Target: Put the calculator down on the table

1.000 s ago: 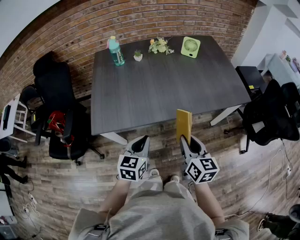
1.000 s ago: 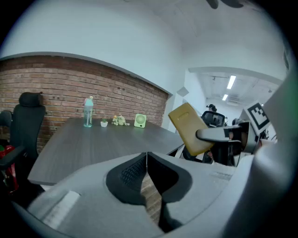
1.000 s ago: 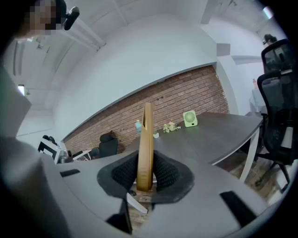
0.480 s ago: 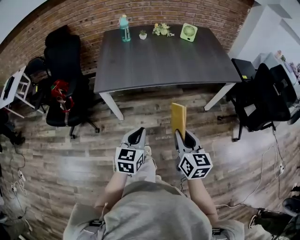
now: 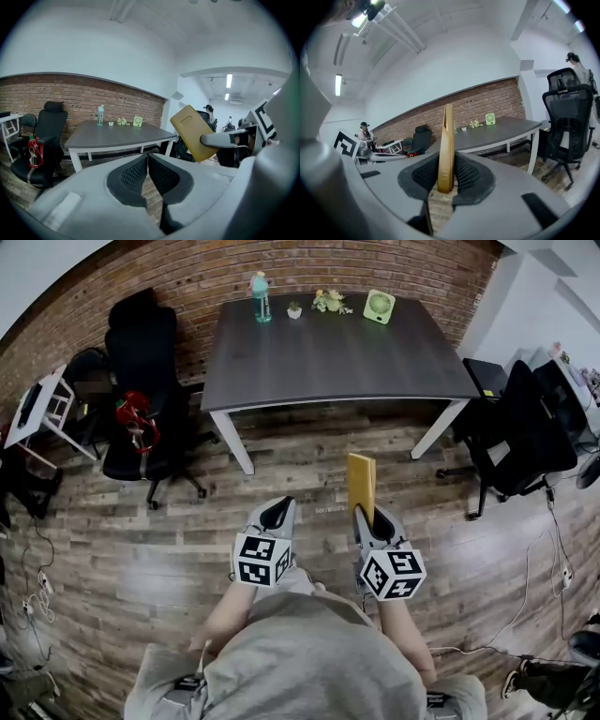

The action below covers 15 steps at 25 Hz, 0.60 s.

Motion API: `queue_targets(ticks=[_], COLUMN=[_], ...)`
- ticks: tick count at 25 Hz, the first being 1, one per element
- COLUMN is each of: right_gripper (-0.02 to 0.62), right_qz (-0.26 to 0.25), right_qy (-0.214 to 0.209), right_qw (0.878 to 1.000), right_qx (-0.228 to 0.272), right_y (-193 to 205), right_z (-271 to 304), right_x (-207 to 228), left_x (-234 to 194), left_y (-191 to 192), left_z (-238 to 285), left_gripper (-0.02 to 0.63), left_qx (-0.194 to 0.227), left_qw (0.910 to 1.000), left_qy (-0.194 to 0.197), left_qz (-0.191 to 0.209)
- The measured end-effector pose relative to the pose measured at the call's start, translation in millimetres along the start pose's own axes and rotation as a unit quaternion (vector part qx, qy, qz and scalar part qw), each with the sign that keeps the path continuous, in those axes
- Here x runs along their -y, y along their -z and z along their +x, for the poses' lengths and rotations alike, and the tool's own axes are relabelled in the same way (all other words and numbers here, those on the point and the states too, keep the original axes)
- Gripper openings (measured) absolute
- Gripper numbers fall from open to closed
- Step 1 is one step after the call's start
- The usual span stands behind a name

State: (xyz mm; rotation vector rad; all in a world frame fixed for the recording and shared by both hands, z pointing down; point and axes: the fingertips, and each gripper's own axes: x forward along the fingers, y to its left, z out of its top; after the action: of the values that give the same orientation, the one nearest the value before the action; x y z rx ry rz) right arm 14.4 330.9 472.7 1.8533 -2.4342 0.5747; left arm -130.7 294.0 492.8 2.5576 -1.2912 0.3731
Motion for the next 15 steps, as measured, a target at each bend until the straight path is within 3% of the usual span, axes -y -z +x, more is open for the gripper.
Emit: queue_targets(ticks=[15], right_gripper=[0.084], right_qz=[0.001], right_qy=[-0.009], right_qw=[1.000], right_qx=[0.002], right_y=[2.1], right_z=[-12.4], right_x=[-3.9], left_x=[14.0], left_y=[6.9], left_z=[-14.2], left_gripper=[0.021], left_qx=[0.005], left_qw=[1.0000], left_qy=[0.002], left_qz=[-0.008])
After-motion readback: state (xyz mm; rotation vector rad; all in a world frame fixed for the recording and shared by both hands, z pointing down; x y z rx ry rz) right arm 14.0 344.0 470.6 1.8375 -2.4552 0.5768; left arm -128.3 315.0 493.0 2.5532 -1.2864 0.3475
